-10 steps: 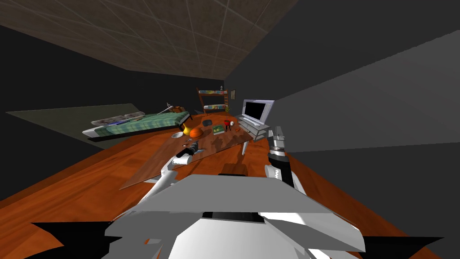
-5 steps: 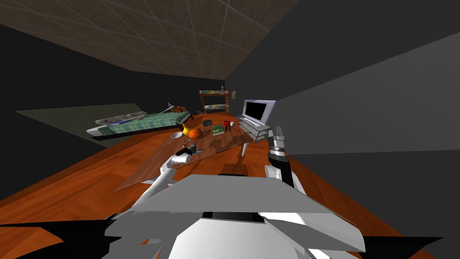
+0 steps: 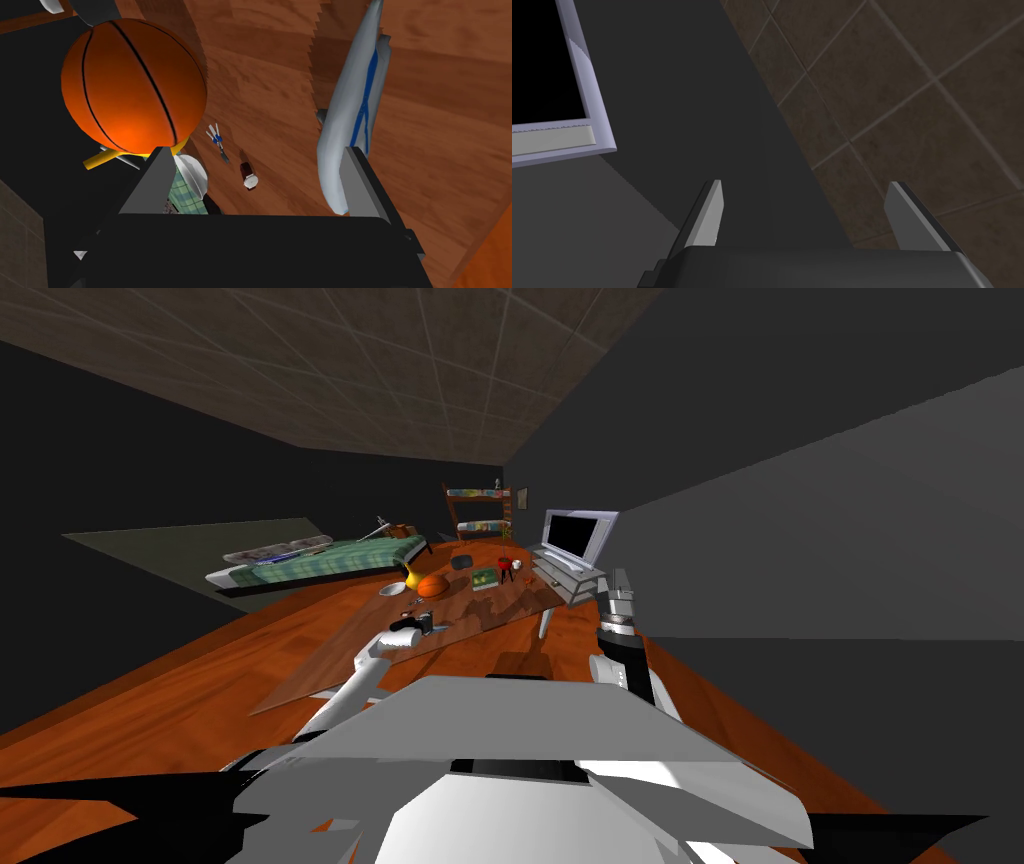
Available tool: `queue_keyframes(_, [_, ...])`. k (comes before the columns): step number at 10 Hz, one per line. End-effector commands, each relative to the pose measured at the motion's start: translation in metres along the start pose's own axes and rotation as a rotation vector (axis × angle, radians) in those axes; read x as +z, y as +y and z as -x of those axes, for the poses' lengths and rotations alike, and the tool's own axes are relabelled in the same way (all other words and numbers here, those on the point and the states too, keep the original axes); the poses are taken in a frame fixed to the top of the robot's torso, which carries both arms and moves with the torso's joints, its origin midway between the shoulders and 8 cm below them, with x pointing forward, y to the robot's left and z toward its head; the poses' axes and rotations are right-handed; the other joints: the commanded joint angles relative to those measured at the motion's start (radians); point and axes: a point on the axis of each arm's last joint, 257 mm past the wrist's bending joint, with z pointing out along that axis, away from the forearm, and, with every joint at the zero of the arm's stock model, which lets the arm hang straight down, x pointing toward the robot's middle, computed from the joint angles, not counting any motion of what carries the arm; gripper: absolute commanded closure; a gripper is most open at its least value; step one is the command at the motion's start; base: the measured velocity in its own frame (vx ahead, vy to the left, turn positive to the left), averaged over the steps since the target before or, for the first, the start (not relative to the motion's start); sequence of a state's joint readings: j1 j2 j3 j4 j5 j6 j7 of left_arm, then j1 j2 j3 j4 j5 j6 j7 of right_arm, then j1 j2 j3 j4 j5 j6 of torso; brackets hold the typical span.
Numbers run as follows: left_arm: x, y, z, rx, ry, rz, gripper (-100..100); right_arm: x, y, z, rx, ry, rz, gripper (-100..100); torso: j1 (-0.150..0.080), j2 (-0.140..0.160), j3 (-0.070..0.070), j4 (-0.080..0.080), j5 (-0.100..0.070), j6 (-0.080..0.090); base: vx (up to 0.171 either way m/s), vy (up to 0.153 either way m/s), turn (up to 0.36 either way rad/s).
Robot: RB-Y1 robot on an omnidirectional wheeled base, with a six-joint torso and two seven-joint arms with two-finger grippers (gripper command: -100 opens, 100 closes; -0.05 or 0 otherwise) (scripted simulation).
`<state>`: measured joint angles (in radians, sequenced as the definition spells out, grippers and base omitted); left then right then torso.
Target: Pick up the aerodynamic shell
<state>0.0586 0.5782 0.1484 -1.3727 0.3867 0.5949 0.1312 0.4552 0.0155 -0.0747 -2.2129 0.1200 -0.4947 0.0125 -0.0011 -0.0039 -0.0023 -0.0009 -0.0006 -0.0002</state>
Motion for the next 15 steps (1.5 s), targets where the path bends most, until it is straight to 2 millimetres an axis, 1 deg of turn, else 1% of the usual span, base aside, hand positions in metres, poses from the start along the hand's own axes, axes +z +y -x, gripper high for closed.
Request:
queue_keyframes(1, [0.005, 0.010, 0.011, -0.029, -0.019, 0.050, -100, 0.000, 0.000, 0.000, 0.000, 0.000, 0.000, 0, 0.000, 0.000, 0.000, 0.000, 0.000, 0.000, 0.076, -0.036, 0.048])
queue_keyframes(2, [0.006, 0.015, 0.013, -0.031, -0.023, 0.059, -100, 0.000, 0.000, 0.000, 0.000, 0.000, 0.000, 0, 0.000, -0.001, 0.000, 0.000, 0.000, 0.000, 0.073, -0.030, 0.034])
queue_keyframes(3, [0.009, 0.021, 0.021, -0.055, -0.037, 0.095, -100, 0.000, 0.000, 0.000, 0.000, 0.000, 0.000, 0, 0.000, -0.001, 0.000, 0.000, 0.000, 0.000, 0.077, -0.026, 0.050])
queue_keyframes(4, [0.009, 0.025, 0.023, -0.057, -0.041, 0.103, -100, 0.000, 0.000, 0.000, 0.000, 0.000, 0.000, 0, 0.000, -0.001, 0.000, 0.000, 0.000, 0.000, 0.063, -0.025, 0.034])
queue_keyframes(7, [0.013, 0.042, 0.039, -0.107, -0.072, 0.179, -100, 0.000, 0.000, 0.000, 0.000, 0.000, 0.000, 0, 0.000, 0.000, 0.000, 0.000, 0.000, 0.000, 0.070, -0.029, 0.045])
queue_keyframes(8, [0.013, 0.044, 0.040, -0.109, -0.074, 0.184, -100, 0.000, 0.000, 0.000, 0.000, 0.000, 0.000, 0, 0.001, 0.000, 0.000, 0.000, 0.000, 0.000, 0.058, -0.019, 0.029])
queue_keyframes(10, [0.014, 0.062, 0.053, -0.156, -0.101, 0.252, -100, 0.000, 0.000, 0.000, 0.000, 0.000, 0.000, 0, 0.000, 0.000, 0.000, 0.000, 0.000, 0.000, 0.077, -0.026, 0.057])
queue_keyframes(11, [0.014, 0.062, 0.053, -0.156, -0.101, 0.252, -100, 0.000, 0.000, 0.000, 0.000, 0.000, 0.000, 0, 0.001, -0.001, -0.001, 0.000, 0.000, 0.000, 0.075, -0.027, 0.035])
queue_keyframes(14, [0.013, 0.084, 0.066, -0.211, -0.131, 0.332, -100, 0.000, 0.000, 0.000, 0.000, 0.000, 0.000, 0, 0.000, -0.001, -0.001, 0.000, 0.000, 0.000, 0.082, -0.038, 0.051])
queue_keyframes(15, [0.011, 0.097, 0.070, -0.235, -0.144, 0.372, -100, 0.000, 0.000, 0.000, 0.000, 0.000, 0.000, 0, 0.000, -0.002, -0.001, 0.000, 0.000, 0.000, 0.111, -0.015, 0.056])
